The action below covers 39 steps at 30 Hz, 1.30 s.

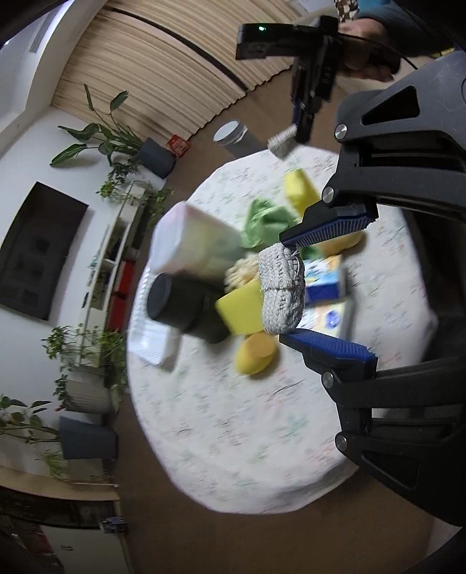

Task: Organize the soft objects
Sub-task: 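Carry both white scrubbers over the white plastic tray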

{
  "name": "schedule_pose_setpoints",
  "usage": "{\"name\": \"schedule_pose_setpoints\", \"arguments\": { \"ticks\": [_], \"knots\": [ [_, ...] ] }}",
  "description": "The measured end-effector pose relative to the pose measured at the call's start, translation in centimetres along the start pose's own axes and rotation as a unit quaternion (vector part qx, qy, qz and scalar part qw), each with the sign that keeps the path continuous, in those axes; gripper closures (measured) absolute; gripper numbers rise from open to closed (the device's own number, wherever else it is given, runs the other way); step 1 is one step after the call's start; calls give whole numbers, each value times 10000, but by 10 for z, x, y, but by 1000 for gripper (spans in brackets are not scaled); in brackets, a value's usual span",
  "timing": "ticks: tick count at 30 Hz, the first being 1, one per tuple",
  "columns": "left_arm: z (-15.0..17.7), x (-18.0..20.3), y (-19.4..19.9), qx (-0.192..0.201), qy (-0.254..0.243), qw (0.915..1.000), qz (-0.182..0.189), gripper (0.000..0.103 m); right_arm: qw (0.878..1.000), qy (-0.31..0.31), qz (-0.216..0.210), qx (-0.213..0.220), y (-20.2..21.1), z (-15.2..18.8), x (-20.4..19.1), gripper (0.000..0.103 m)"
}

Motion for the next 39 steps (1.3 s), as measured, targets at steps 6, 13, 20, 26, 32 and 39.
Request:
{"name": "schedule_pose_setpoints", "arguments": {
  "ticks": [6, 13, 20, 26, 32, 39],
  "knots": [
    [-19, -22, -19, 73, 75, 9999, -137, 58, 9991, 93, 249, 320, 3, -44, 23, 83],
    [-46, -42, -31, 234, -25, 9989, -400, 58, 9966, 169, 576, 572, -8, -95, 54, 83],
    [-91, -56, -53, 389, -281, 9964, -702, 58, 9956, 269, 640, 626, -29, -144, 72, 83],
    [-152, -53, -83, 504, -754, 9929, -769, 58, 9961, 406, 564, 546, -58, -193, 79, 83],
    [-200, -48, -137, 243, -1314, 9876, -829, 58, 9962, 694, 466, 230, -100, -230, 75, 83],
    [-220, -53, -204, -206, -1551, 9850, -726, 58, 9950, 927, 257, -269, -153, -262, 80, 83]
  ]
}}
Point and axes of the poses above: each gripper's, at about its wrist camera, not at the fingertips, and y roughly against the way its jaws point, x to its right, z to its underside, the point moved 7 cm from there along -y, roughly the way its jaws point, and after that the axes turned 1 degree about -z, right-handed, at the moved point
